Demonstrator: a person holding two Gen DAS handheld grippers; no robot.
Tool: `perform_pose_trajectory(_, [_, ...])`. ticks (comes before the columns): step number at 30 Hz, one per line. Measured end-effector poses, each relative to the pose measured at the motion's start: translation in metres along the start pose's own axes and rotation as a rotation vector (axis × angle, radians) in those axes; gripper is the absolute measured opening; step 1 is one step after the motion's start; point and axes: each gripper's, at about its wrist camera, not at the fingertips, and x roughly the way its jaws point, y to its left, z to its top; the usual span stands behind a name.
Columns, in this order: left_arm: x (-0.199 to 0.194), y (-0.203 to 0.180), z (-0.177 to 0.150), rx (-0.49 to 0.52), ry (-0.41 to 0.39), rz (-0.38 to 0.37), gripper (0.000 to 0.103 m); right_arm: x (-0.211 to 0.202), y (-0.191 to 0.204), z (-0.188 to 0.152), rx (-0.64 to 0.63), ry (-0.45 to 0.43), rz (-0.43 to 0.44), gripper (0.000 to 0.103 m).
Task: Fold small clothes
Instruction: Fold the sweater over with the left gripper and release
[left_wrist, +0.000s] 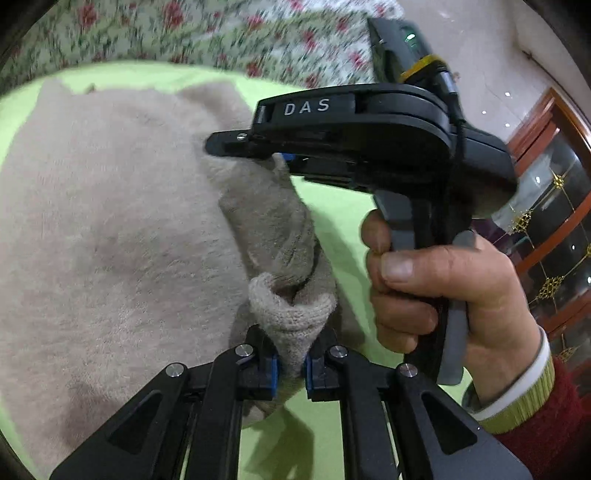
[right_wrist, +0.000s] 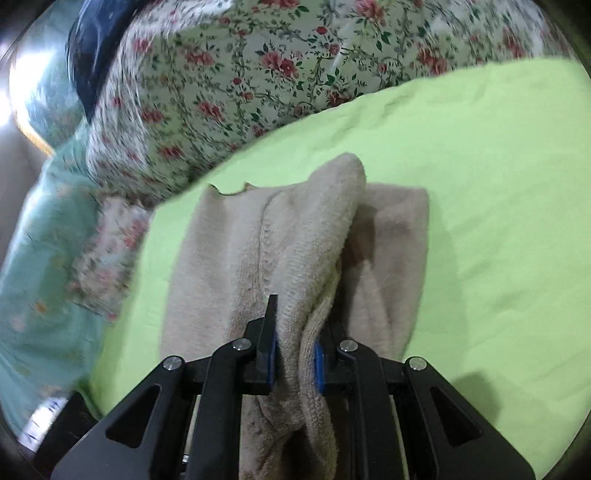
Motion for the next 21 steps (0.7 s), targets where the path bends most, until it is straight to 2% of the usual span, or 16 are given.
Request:
perform_pose_trajectory(1, [0.003,0.000,-0.001,-0.005,0.009,-0.003,0.009,0.003,-0.004,-0.002,0.017,0.005,-0.019,0.016])
perform_pose_trajectory(4, [0.001,0.000,-0.003,0.001,0.013,0.001,0.013,0.005,-0.028,-0.009,0.104,0.003,0.005,0.018])
perform_pose_trajectory(6, [-0.003,0.000,-0.005,0.003,0.029,-0.002,0.027,0.002,-0.036,-0.013,0.142,0.001,0.026,0.020])
perform_pose_trajectory(7, [-0.009,0.000,-0.007,0.002,0.037,-0.001,0.037,-0.001,-0.035,-0.014,0.146,-0.003,0.026,0.024])
perform_pose_trajectory(9, [-0.027,0.000,-0.015,0.013,0.023,0.004,0.044,-0.010,-0.031,-0.017,0.139,-0.008,-0.001,0.027])
perform_pose_trajectory(11, [-0.053,0.004,-0.023,0.010,-0.003,0.010,0.056,-0.021,-0.025,-0.022,0.123,-0.024,-0.023,0.036])
perform_pose_trajectory(13, [-0.081,0.012,-0.029,-0.009,-0.040,0.004,0.061,-0.031,-0.021,-0.028,0.113,-0.046,-0.032,0.073])
perform_pose_trajectory(14, [-0.093,0.016,-0.031,-0.011,-0.057,0.013,0.066,-0.036,-0.020,-0.031,0.108,-0.063,-0.034,0.078])
perform_pose_trajectory(15, [-0.103,0.021,-0.031,-0.015,-0.074,0.029,0.071,-0.041,-0.020,-0.034,0.103,-0.074,-0.031,0.079])
perform_pose_trajectory(16, [-0.117,0.033,-0.031,-0.030,-0.102,0.057,0.080,-0.044,-0.020,-0.037,0.105,-0.073,-0.025,0.079])
perform_pose_trajectory(18, [-0.129,0.050,-0.029,-0.055,-0.127,0.083,0.083,-0.045,-0.023,-0.041,0.123,-0.058,-0.008,0.079])
perform_pose_trajectory(21, [-0.128,0.084,-0.020,-0.127,-0.104,0.111,0.083,-0.041,-0.026,-0.044,0.135,-0.034,0.004,0.079])
